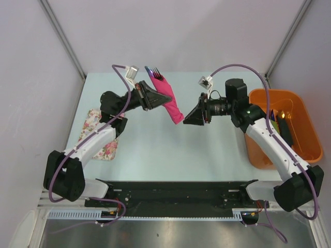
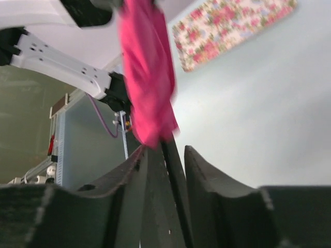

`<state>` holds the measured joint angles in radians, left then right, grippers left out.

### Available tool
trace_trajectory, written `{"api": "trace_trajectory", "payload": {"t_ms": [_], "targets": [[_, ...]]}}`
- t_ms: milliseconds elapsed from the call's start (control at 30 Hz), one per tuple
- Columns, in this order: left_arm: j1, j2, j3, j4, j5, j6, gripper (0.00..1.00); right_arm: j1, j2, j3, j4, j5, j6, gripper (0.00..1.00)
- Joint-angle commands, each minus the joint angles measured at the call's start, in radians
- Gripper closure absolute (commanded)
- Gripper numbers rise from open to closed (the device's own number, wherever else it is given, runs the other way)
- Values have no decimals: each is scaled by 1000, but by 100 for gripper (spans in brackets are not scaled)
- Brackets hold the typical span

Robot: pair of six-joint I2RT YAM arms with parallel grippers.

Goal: Place the utensils on the paper napkin and roll it up

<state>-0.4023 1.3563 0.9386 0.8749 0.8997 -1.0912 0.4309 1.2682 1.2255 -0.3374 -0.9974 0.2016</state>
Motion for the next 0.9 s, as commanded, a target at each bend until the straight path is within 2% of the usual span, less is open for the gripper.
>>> {"api": "trace_trajectory", "payload": {"t_ms": [0, 67, 167, 300, 400, 667, 867], "targets": [[45, -34, 71, 108, -65, -7, 100, -47, -21, 84, -172, 43, -103, 59], [43, -36, 62, 110, -55, -3, 100, -47, -20, 132, -222, 69, -163, 54], [37, -39, 52, 124, -41, 2, 100, -43, -13, 193, -227, 89, -169, 46], [23, -37, 51, 141, -30, 7, 100, -9, -3, 235, -193, 108, -154, 47], [11, -40, 52, 150, -22, 17, 100, 35, 11, 261, -209, 146, -198, 58], [-9, -52, 51, 141, -22, 31, 100, 45, 36, 267, -229, 138, -199, 69], [-10, -51, 55, 131, -36, 31, 100, 45, 30, 249, -229, 94, -192, 87]]}}
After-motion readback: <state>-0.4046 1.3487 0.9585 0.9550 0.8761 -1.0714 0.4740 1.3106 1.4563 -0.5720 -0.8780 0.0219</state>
